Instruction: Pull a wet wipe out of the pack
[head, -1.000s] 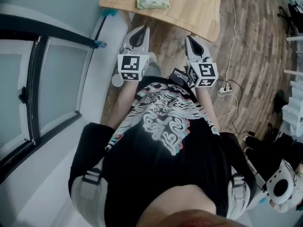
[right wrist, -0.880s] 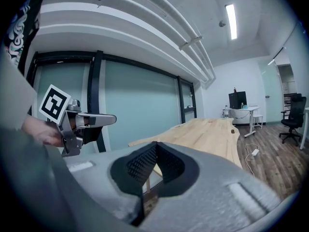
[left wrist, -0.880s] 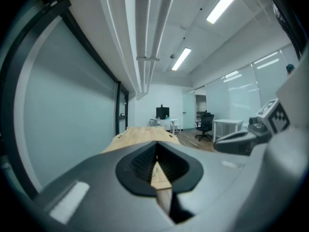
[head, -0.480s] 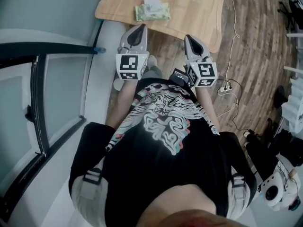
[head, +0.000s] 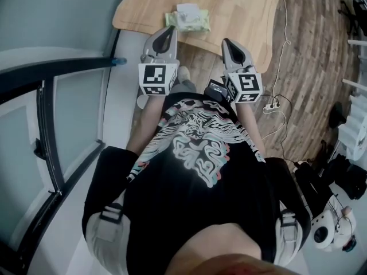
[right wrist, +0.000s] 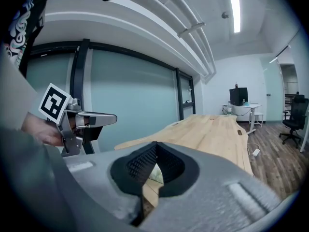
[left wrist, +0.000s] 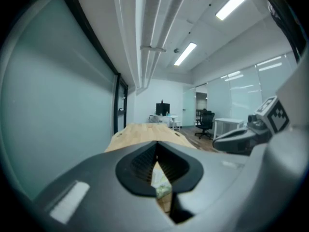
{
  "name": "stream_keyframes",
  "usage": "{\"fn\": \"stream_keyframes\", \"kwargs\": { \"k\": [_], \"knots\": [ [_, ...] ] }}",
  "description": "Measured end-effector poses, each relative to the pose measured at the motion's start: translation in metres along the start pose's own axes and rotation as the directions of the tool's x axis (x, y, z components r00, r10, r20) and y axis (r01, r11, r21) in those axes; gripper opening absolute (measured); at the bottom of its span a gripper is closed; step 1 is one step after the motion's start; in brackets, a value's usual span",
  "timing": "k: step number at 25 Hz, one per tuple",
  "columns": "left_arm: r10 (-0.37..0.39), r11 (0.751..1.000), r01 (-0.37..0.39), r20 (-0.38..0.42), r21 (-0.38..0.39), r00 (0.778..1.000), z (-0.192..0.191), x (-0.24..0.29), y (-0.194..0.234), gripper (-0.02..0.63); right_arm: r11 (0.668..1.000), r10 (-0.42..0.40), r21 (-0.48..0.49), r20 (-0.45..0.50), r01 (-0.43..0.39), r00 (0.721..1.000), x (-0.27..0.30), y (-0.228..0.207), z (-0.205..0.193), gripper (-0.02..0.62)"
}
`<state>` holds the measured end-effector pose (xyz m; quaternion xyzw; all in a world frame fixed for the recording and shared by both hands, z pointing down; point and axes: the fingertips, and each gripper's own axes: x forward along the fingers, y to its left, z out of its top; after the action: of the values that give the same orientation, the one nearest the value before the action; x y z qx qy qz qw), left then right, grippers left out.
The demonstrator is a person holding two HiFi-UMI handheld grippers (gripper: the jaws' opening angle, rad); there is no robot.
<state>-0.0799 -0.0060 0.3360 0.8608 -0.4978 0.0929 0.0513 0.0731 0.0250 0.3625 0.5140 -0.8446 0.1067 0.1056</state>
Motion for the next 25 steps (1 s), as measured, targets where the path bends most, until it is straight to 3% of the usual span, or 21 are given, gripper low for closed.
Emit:
{"fn": "stream_keyframes", "kwargs": {
  "k": [10,19,25],
  "knots": [
    [-0.040,0.999,0.040,-0.047,-0.011,0.998,-0.010,0.037,0.018,-0.009,1.000,-0.007,-0.029,-0.031,0.006,1.000,0.033,-0.009,0.001,-0.002],
    [-0.057,0.998,0.057,-0.079,0.002,0.995,-0.019,0.051,0.022,-0.009,0.999,-0.043,0.007,-0.021,0.044,0.999,0.047,-0.022,0.001,-0.002],
    [-0.062,0.998,0.064,-0.081,0.021,0.995,-0.019,0.054,0.022,-0.009,0.996,-0.060,-0.065,-0.033,0.057,0.998,0.049,-0.020,0.004,-0.002]
  ]
}}
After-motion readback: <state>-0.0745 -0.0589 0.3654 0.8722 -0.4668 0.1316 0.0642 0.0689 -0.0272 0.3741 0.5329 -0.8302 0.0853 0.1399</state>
